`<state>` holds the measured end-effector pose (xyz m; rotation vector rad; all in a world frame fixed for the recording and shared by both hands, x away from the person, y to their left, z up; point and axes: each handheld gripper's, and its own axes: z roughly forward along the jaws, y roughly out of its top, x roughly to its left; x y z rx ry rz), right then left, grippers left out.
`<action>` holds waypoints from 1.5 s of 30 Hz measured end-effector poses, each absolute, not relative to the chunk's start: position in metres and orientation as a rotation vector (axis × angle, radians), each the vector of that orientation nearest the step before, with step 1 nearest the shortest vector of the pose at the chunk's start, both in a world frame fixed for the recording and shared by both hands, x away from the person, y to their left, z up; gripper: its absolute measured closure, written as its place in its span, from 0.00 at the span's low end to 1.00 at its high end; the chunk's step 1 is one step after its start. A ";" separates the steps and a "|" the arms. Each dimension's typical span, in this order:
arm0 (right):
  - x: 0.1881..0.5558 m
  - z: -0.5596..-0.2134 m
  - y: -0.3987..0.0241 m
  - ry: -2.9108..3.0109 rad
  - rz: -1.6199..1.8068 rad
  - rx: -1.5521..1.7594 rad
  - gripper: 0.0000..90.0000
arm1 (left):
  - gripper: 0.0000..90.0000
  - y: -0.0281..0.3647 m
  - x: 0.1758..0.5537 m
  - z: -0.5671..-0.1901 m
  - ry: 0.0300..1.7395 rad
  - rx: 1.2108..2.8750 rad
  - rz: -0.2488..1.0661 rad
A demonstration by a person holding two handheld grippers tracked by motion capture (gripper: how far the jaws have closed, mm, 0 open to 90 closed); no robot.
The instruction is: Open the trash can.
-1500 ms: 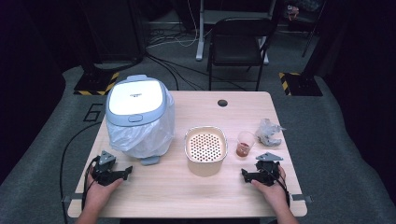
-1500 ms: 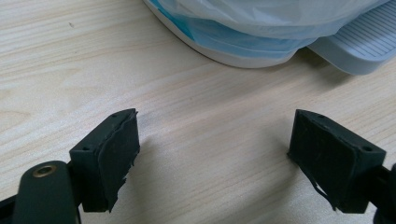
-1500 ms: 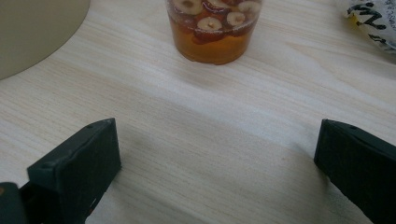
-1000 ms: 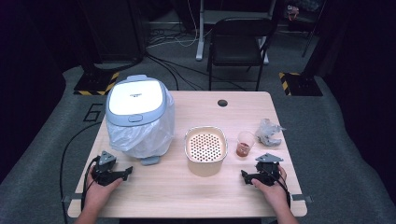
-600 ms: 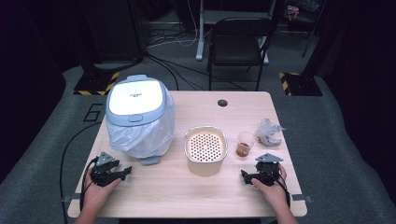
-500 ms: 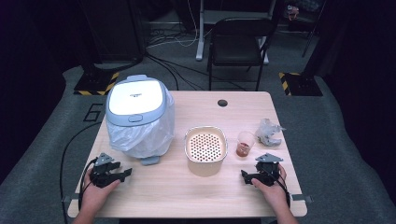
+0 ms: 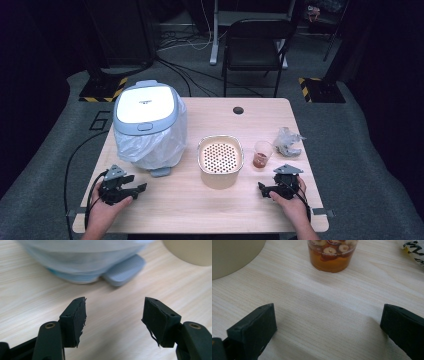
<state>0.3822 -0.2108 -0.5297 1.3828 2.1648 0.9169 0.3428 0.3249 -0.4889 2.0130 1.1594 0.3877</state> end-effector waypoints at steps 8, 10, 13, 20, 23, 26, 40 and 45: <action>0.382 -0.530 -0.211 2.166 0.917 1.381 0.00 | 0.40 0.298 0.347 -0.482 1.047 2.058 0.367; 0.382 -0.530 -0.211 2.166 0.917 1.381 0.00 | 0.40 0.291 0.350 -0.482 1.039 2.057 0.363; 0.382 -0.530 -0.212 2.175 0.911 1.366 0.00 | 0.40 0.280 0.355 -0.484 1.028 2.056 0.372; 0.382 -0.530 -0.212 2.176 0.912 1.364 0.00 | 0.39 0.261 0.362 -0.490 0.966 2.100 0.447; 0.382 -0.530 -0.212 2.175 0.912 1.367 0.00 | 0.39 0.256 0.365 -0.492 0.944 2.112 0.478; 0.382 -0.530 -0.212 2.178 0.913 1.360 0.00 | 0.39 0.251 0.366 -0.495 0.945 2.125 0.501; 0.381 -0.530 -0.211 2.185 0.916 1.361 0.00 | 0.43 0.249 0.367 -0.505 0.895 2.146 0.608; 0.381 -0.530 -0.211 2.186 0.916 1.361 0.00 | 0.42 0.241 0.363 -0.509 0.877 2.176 0.672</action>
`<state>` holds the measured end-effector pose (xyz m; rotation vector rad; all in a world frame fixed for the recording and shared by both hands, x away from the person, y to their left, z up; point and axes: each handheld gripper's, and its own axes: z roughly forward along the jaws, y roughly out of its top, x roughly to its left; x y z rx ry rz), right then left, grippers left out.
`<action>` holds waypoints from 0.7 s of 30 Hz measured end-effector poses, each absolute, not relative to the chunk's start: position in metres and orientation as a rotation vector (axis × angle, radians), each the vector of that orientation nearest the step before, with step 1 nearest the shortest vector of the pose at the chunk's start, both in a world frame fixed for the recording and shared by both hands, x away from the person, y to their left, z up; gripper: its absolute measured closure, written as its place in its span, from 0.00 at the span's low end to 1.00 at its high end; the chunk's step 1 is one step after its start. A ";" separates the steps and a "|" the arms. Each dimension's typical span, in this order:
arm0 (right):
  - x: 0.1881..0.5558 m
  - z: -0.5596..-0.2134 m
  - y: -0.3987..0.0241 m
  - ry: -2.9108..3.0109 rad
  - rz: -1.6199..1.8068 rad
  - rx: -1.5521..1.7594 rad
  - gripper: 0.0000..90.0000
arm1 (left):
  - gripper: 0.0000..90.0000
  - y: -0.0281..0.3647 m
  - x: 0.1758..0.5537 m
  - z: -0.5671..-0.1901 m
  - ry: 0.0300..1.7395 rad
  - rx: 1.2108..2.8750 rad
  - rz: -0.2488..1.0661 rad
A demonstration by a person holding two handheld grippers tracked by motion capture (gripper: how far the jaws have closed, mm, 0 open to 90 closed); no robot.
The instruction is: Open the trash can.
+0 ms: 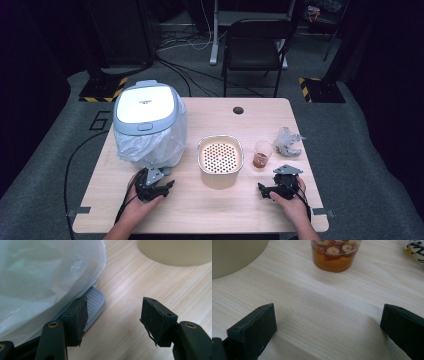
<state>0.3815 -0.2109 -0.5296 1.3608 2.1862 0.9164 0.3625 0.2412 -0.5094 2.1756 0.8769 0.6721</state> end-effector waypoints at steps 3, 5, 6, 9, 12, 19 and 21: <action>0.381 -0.530 -0.211 2.185 0.916 1.360 0.00 | 0.40 0.242 0.363 -0.510 0.886 2.165 0.645; 0.381 -0.530 -0.211 2.186 0.916 1.360 0.00 | 0.40 0.244 0.364 -0.510 0.897 2.147 0.640; 0.382 -0.530 -0.211 2.188 0.914 1.356 0.00 | 0.40 0.244 0.364 -0.511 0.913 2.133 0.612; 0.381 -0.530 -0.211 2.184 0.919 1.354 0.00 | 0.40 0.244 0.364 -0.511 0.921 2.130 0.619; 0.381 -0.530 -0.211 2.184 0.919 1.354 0.00 | 0.40 0.241 0.365 -0.511 0.896 2.186 0.635; 0.381 -0.530 -0.211 2.183 0.919 1.355 0.00 | 0.40 0.243 0.365 -0.517 0.895 2.153 0.623; 0.381 -0.530 -0.211 2.183 0.919 1.354 0.00 | 0.41 0.243 0.366 -0.519 0.891 2.177 0.615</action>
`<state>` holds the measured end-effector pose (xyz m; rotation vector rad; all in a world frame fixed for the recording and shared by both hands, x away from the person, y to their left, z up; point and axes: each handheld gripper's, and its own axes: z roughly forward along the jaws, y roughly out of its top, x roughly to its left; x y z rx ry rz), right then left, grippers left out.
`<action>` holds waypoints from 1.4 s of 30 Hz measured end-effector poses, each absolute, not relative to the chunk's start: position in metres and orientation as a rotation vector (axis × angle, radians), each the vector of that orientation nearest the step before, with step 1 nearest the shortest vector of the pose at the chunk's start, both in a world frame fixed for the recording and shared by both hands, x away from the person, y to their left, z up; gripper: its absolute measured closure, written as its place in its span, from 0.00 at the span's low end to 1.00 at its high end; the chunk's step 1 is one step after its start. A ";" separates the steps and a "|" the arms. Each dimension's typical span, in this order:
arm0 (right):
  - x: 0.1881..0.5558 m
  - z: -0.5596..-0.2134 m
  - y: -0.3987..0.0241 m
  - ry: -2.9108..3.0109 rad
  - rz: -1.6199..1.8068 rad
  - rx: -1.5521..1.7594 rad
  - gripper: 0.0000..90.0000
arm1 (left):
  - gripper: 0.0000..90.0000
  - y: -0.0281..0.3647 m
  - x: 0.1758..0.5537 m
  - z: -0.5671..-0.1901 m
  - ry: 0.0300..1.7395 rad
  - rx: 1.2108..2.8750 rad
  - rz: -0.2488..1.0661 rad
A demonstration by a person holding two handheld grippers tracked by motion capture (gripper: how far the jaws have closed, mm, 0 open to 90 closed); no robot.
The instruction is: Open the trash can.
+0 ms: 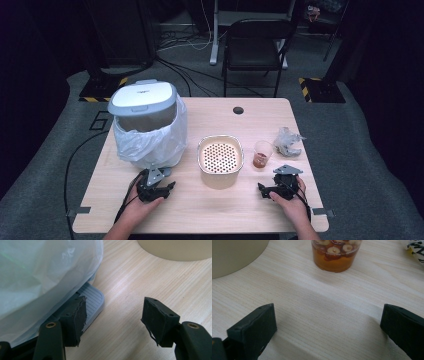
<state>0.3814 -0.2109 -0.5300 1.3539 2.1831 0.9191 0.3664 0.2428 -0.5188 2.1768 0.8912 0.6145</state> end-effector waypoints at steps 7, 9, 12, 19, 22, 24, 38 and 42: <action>0.381 -0.530 -0.211 2.183 0.919 1.355 0.00 | 0.40 0.241 0.367 -0.521 0.877 2.218 0.615; 0.381 -0.530 -0.211 2.184 0.919 1.355 0.00 | 0.40 0.241 0.367 -0.522 0.878 2.214 0.621; 0.381 -0.530 -0.211 2.184 0.919 1.355 0.00 | 0.40 0.240 0.367 -0.522 0.876 2.216 0.624; 0.381 -0.530 -0.212 2.192 0.916 1.346 0.00 | 0.40 0.241 0.367 -0.522 0.873 2.212 0.618; 0.381 -0.530 -0.212 2.192 0.916 1.347 0.00 | 0.40 0.242 0.368 -0.522 0.879 2.209 0.611; 0.380 -0.530 -0.210 2.179 0.921 1.366 0.00 | 0.40 0.242 0.368 -0.522 0.885 2.195 0.612; 0.368 -0.511 -0.223 2.233 0.952 1.435 0.36 | 0.40 0.242 0.368 -0.521 0.888 2.203 0.605; 0.366 -0.502 -0.231 2.201 0.973 1.474 0.37 | 0.40 0.242 0.369 -0.521 0.891 2.203 0.601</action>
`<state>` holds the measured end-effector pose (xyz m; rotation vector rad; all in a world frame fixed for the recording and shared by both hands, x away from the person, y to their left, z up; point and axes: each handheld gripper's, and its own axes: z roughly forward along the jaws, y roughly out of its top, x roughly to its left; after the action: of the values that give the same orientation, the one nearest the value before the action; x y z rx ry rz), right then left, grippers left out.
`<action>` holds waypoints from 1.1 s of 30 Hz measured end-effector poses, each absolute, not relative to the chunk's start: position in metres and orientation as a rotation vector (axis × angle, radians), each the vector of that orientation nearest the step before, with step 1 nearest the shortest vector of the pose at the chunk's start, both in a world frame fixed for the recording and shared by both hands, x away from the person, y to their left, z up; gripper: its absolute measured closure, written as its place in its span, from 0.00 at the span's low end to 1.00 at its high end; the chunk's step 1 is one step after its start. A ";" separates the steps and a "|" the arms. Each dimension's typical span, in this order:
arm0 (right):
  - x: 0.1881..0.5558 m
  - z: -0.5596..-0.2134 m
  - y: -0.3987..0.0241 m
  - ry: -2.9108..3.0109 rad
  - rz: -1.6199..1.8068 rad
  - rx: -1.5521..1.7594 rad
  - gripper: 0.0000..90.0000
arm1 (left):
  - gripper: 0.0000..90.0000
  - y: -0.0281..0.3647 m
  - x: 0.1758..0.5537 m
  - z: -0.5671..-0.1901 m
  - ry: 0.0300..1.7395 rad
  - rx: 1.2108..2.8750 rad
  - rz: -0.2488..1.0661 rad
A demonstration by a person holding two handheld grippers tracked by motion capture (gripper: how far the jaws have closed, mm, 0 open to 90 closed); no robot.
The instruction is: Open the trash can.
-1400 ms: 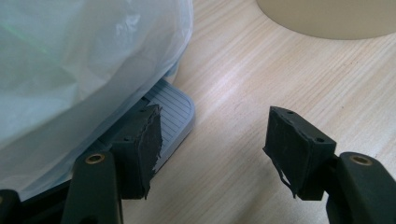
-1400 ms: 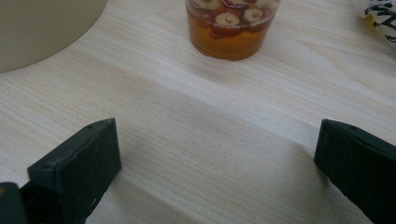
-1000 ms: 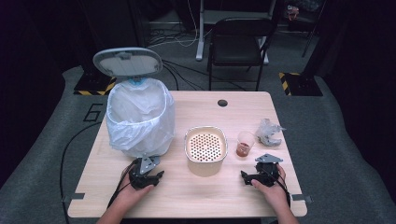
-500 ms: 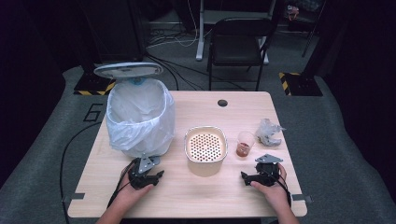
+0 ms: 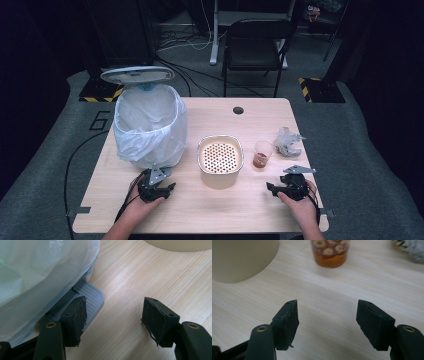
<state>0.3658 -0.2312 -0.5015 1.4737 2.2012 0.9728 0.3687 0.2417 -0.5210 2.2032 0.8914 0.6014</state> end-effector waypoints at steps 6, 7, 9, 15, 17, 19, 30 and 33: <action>0.372 -0.492 -0.241 2.147 0.945 1.484 0.36 | 0.40 0.241 0.368 -0.521 0.879 2.218 0.614; 0.374 -0.492 -0.242 2.139 0.946 1.492 0.36 | 0.40 0.241 0.368 -0.521 0.872 2.228 0.619; 0.379 -0.490 -0.245 2.143 0.933 1.478 0.36 | 0.40 0.241 0.368 -0.521 0.878 2.219 0.616; 0.398 -0.483 -0.252 2.092 0.894 1.490 0.34 | 0.40 0.241 0.369 -0.521 0.882 2.217 0.605; 0.404 -0.480 -0.256 2.080 0.889 1.493 0.33 | 0.40 0.242 0.369 -0.520 0.880 2.226 0.604; 0.408 -0.479 -0.258 2.074 0.890 1.496 0.32 | 0.40 0.242 0.369 -0.520 0.881 2.226 0.602; 0.430 -0.458 -0.267 2.034 0.915 1.528 0.25 | 0.40 0.242 0.369 -0.520 0.883 2.224 0.602; 0.435 -0.453 -0.268 2.013 0.920 1.545 0.21 | 0.40 0.242 0.369 -0.520 0.889 2.215 0.610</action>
<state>0.4350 -0.2683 -0.4527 1.5450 2.0132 0.9200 0.3688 0.2416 -0.5205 2.2151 0.8892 0.6097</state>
